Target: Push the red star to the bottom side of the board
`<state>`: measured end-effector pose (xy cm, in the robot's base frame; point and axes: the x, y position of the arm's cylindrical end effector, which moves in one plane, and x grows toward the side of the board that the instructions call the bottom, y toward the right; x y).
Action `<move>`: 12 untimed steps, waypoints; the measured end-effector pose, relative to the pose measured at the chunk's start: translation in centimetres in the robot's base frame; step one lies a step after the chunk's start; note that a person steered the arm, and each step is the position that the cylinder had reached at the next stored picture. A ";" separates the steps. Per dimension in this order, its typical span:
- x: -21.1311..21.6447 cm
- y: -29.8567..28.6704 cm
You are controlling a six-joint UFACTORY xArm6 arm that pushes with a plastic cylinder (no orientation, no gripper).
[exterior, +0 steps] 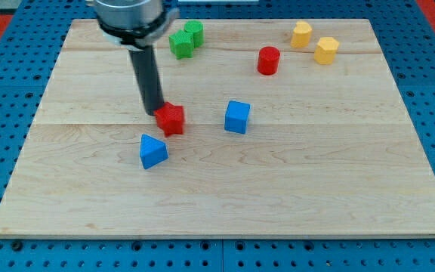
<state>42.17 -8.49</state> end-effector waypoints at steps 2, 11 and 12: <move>0.9 6.0; 11.6 4.9; 9.3 17.3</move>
